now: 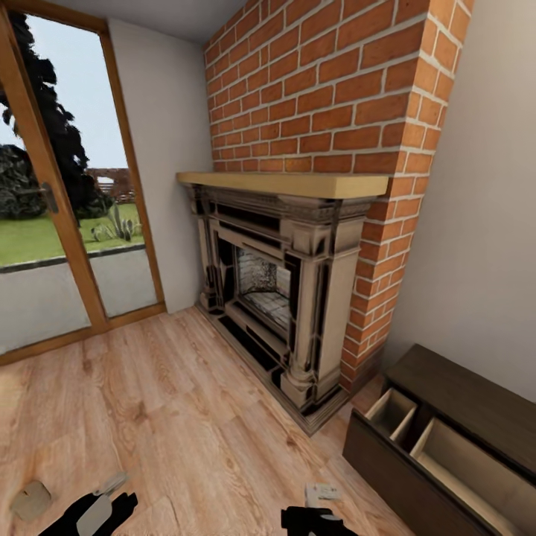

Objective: Place each of the two pumpkins and all three candles from the living room inside a cabinet in the living room (use any cabinet), then make sure every cabinet is closed, and position the cauldron so it is next to a table in the living room.

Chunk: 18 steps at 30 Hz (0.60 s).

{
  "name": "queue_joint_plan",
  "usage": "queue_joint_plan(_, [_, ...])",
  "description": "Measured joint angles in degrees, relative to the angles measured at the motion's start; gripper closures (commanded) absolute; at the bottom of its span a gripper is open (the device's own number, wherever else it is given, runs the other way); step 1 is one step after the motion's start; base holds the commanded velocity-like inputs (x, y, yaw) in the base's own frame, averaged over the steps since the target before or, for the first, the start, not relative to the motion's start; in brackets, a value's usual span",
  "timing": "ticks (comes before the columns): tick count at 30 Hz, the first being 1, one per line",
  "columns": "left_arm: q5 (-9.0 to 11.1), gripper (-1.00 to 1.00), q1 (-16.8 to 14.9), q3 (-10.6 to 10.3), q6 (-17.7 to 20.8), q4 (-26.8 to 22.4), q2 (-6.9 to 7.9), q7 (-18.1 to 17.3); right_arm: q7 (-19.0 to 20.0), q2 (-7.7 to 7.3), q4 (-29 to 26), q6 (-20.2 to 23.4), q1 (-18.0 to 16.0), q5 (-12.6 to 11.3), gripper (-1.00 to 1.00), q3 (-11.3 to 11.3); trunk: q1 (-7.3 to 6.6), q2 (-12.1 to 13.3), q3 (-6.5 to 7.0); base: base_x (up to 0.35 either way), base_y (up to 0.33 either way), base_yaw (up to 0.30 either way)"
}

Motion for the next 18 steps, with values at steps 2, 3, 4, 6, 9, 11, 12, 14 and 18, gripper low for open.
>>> queue_joint_plan(2, [0.0, -1.0, 0.0, 0.0, 0.0, 0.1, -0.2, 0.0, 0.1, 0.04, 0.1, -0.3, 0.0, 0.0, -1.0, 0.0, 0.0, 0.0, -0.14, 0.0, 0.283, 0.199])
queue_joint_plan(3, [0.0, -1.0, 0.0, 0.0, 0.0, 0.1, -0.25, 0.0, 0.1, 0.05, 0.0, -0.3, 0.0, 0.0, -1.0, 0.0, 0.0, 0.0, -0.2, 0.0, 0.287, 0.197])
queue_joint_plan(4, [0.0, -1.0, 0.0, 0.0, 0.0, 0.2, -0.24, 0.0, 0.1, 0.06, 0.0, -0.4, 0.0, 0.0, -1.0, 0.0, 0.0, 0.0, -0.27, 0.014, 0.289, 0.195])
queue_joint_plan(6, [0.0, -1.0, 0.0, 0.0, 0.0, 0.3, -0.19, 0.0, 0.1, 0.07, -0.1, -0.6, 0.0, 0.0, -1.0, 0.0, 0.0, 0.0, -0.41, 0.044, 0.29, 0.193])
queue_joint_plan(9, [0.0, -1.0, 0.1, 0.0, 0.0, 0.8, -0.18, 0.0, 0.2, 0.07, -0.1, -1.1, 0.0, 0.0, -1.0, 0.0, -0.01, 0.0, -0.63, 0.069, 0.291, 0.184])
queue_joint_plan(11, [0.0, -1.0, 0.1, 0.0, -0.1, 1.0, -0.19, 0.0, 0.3, 0.07, -0.1, -1.3, 0.0, 0.0, -1.0, 0.0, -0.01, 0.0, -0.77, 0.079, 0.291, 0.18])
queue_joint_plan(12, [0.0, -1.0, 0.1, 0.0, -0.1, 1.1, -0.2, 0.0, 0.3, 0.07, -0.1, -1.3, 0.0, 0.0, -1.0, 0.0, -0.01, 0.0, -0.85, 0.082, 0.291, 0.179])
queue_joint_plan(14, [0.0, -1.0, 0.1, 0.0, -0.1, 1.1, -0.22, 0.0, 0.4, 0.07, -0.1, -1.3, 0.0, 0.0, -1.0, 0.0, -0.01, 0.0, -0.99, 0.083, 0.291, 0.179])
queue_joint_plan(18, [-0.1, -1.0, 0.1, 0.0, -0.1, 1.2, -0.18, 0.0, 0.4, 0.07, -0.1, -1.3, 0.0, 0.0, -1.0, 0.0, -0.01, 0.0, -1.29, 0.108, 0.291, 0.178])
